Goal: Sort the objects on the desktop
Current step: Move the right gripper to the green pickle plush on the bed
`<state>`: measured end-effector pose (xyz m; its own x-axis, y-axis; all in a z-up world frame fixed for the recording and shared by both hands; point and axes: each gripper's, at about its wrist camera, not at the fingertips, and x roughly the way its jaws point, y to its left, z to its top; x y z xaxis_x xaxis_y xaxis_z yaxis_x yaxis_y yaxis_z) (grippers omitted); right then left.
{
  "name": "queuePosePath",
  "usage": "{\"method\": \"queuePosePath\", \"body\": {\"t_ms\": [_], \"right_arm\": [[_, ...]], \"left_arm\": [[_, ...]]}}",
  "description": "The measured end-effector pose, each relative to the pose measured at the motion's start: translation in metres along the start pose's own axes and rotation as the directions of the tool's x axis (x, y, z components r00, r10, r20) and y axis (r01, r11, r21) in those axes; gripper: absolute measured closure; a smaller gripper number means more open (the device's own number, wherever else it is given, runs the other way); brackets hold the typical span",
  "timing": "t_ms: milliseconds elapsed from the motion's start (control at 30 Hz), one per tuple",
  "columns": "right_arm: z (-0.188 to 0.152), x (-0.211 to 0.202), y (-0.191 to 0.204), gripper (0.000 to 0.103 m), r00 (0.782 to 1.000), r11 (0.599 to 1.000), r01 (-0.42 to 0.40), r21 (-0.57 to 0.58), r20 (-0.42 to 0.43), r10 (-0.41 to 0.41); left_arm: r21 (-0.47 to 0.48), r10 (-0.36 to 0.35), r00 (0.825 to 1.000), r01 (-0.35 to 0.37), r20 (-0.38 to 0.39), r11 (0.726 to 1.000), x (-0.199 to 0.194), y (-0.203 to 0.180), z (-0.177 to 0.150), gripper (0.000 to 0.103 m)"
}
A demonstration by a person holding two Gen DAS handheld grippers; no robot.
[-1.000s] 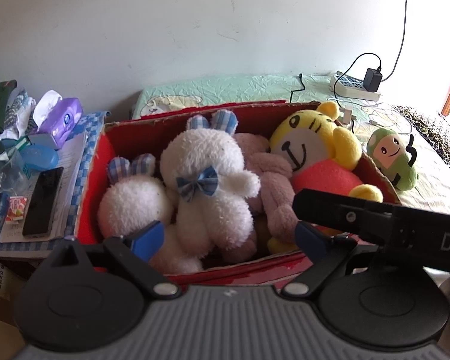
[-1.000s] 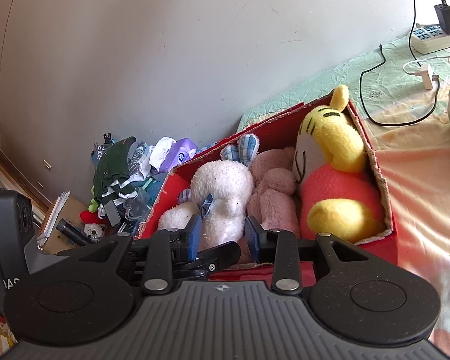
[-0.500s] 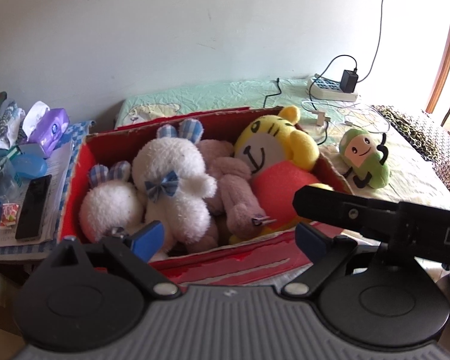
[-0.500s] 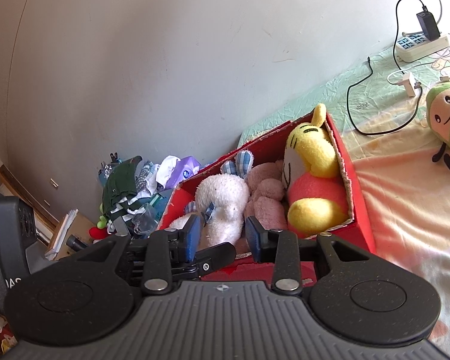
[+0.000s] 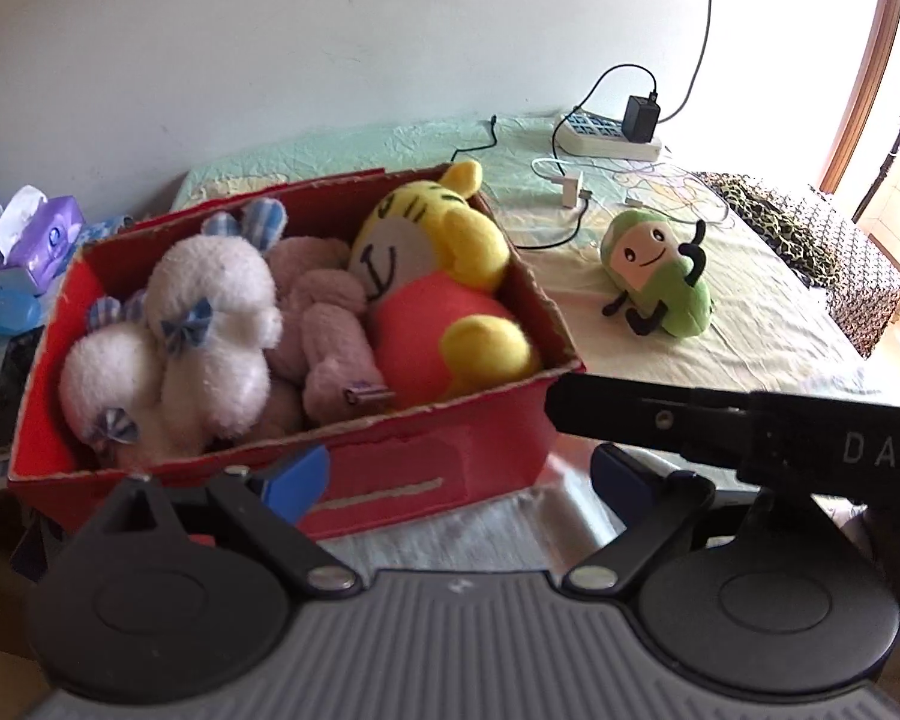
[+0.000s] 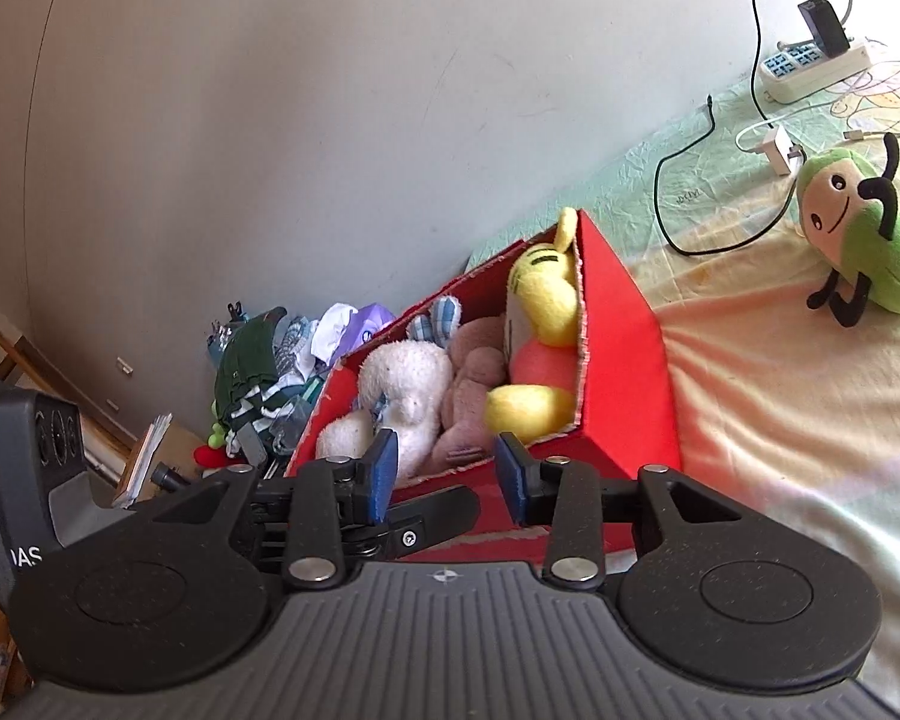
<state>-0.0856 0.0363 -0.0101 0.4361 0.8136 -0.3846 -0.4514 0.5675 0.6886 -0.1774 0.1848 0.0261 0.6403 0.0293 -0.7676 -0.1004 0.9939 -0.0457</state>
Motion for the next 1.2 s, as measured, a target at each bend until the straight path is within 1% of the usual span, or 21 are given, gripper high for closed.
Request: {"method": "queuePosePath", "body": {"t_ms": [167,300,433,600,733,833,933,1100,1200], "right_arm": [[0.0,-0.007,-0.022,0.061,0.997,1.0,0.008,0.001,-0.072,-0.007],[-0.001,-0.011,-0.045,0.061,0.992,0.999,0.04,0.025,-0.119,-0.037],[0.002,-0.015,-0.069,0.061,0.983,0.994,0.095,0.059,-0.164,-0.084],[0.011,-0.029,-0.102,0.061,0.977,0.984,0.138,0.114,-0.18,-0.116],[0.02,-0.042,-0.128,0.06,0.971,0.974,0.178,0.144,-0.185,-0.15],[0.025,-0.051,-0.144,0.059,0.968,0.966,0.198,0.163,-0.187,-0.167],[0.032,-0.061,-0.161,0.058,0.966,0.96,0.214,0.178,-0.184,-0.181],[0.05,-0.071,-0.19,0.058,0.968,0.947,0.227,0.226,-0.163,-0.193],[0.068,-0.073,-0.205,0.057,0.972,0.943,0.217,0.253,-0.147,-0.185]], "left_arm": [[-0.004,-0.017,0.996,0.017,-0.086,1.0,0.02,-0.025,-0.012,0.008],[-0.022,-0.084,0.984,0.082,-0.16,0.996,0.04,-0.048,-0.013,0.008],[-0.016,-0.122,0.974,0.121,-0.192,0.993,0.056,-0.073,-0.009,0.008],[-0.011,-0.152,0.962,0.153,-0.225,0.988,0.078,-0.102,-0.003,0.008],[-0.014,-0.166,0.959,0.167,-0.228,0.986,0.092,-0.118,0.006,0.008],[-0.048,-0.191,0.957,0.185,-0.219,0.982,0.102,-0.125,0.014,0.008],[-0.08,-0.198,0.965,0.187,-0.17,0.979,0.11,-0.13,0.025,0.008],[-0.107,-0.154,0.981,0.142,-0.117,0.984,0.133,-0.134,0.053,0.008],[-0.106,-0.137,0.988,0.129,-0.074,0.986,0.147,-0.138,0.074,0.008]]}}
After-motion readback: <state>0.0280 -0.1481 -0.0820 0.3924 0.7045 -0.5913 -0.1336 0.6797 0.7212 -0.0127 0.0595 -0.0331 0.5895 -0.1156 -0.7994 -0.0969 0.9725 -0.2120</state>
